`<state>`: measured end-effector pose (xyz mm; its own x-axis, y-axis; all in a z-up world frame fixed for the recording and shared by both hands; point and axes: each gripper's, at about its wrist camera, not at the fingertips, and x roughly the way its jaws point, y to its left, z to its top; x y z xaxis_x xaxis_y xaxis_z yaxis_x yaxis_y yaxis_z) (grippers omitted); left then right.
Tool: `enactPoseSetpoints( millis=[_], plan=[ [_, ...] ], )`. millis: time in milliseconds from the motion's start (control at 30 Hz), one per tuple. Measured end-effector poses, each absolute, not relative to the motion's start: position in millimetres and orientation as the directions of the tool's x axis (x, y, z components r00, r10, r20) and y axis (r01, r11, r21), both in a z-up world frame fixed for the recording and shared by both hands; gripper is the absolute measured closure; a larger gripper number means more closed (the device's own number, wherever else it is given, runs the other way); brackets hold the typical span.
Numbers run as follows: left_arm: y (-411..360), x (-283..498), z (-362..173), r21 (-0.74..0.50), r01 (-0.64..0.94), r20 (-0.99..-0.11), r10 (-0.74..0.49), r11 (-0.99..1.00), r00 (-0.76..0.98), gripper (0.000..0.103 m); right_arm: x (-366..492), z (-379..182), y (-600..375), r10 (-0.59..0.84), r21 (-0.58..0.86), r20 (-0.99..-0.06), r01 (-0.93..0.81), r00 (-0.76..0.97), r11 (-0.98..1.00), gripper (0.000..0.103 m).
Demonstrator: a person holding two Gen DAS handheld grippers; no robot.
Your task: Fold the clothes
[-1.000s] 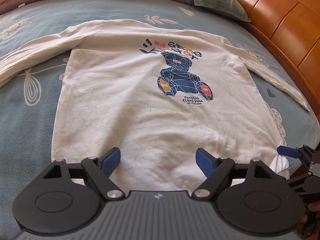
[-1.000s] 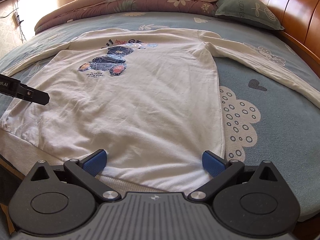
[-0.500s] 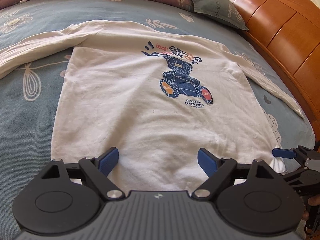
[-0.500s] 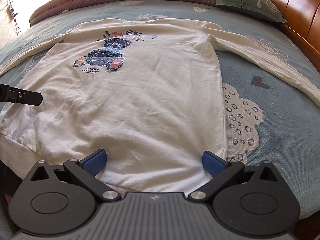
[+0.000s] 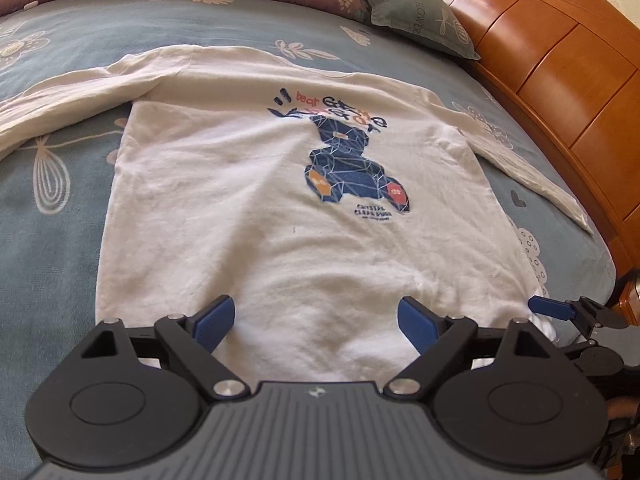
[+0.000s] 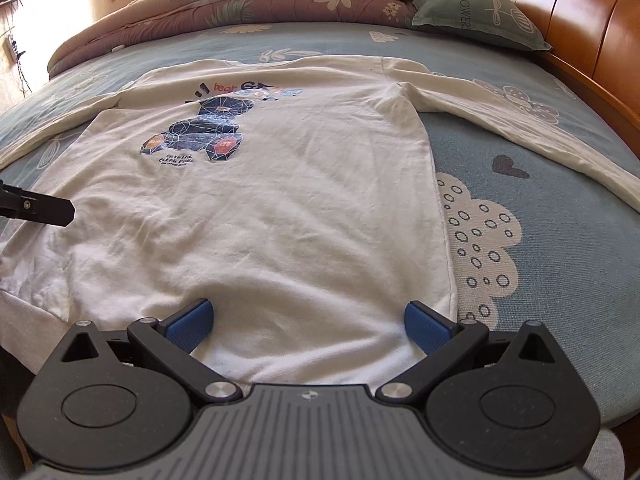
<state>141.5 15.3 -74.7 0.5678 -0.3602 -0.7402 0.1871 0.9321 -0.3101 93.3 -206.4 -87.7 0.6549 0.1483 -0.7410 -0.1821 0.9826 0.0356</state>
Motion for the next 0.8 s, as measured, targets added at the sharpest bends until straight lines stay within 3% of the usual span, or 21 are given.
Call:
enactPoseSetpoints(
  millis=[167, 300, 433, 500, 633, 800],
  plan=[
    [5.3, 199.8, -45.9, -0.218, 0.311, -0.69, -0.372, 0.925, 0.621, 0.013, 93.5, -83.3, -209.2, 0.155, 0.059, -0.73, -0.164, 0.666, 0.985, 0.0],
    [0.4, 245.8, -61.5, -0.184, 0.347, -0.706, -0.369, 0.92, 0.604, 0.013, 108.9, -65.7, -219.0, 0.176, 0.112, -0.707, -0.137, 0.685, 0.984, 0.0],
    [7.2, 264.7, -95.9, -0.229, 0.37, -0.724, -0.411, 0.9, 0.554, 0.012, 153.6, -43.8, -230.7, 0.199, 0.145, -0.674, -0.136, 0.712, 0.98, 0.0],
    [12.4, 260.6, -101.0, -0.24, 0.423, -0.688, -0.46, 0.874, 0.562, 0.005, 183.1, -36.7, -231.6, 0.222, 0.166, -0.655, -0.149, 0.722, 0.975, 0.0],
    [20.3, 259.7, -99.5, -0.27, 0.448, -0.671, -0.5, 0.852, 0.548, 0.004, 247.4, -31.2, -216.7, 0.22, 0.116, -0.603, -0.189, 0.767, 0.975, 0.0],
    [39.0, 266.3, -99.7, -0.309, 0.393, -0.665, -0.492, 0.866, 0.562, 0.004, 310.5, -58.5, -195.7, 0.227, 0.096, -0.65, -0.218, 0.725, 0.971, 0.0]
  ],
)
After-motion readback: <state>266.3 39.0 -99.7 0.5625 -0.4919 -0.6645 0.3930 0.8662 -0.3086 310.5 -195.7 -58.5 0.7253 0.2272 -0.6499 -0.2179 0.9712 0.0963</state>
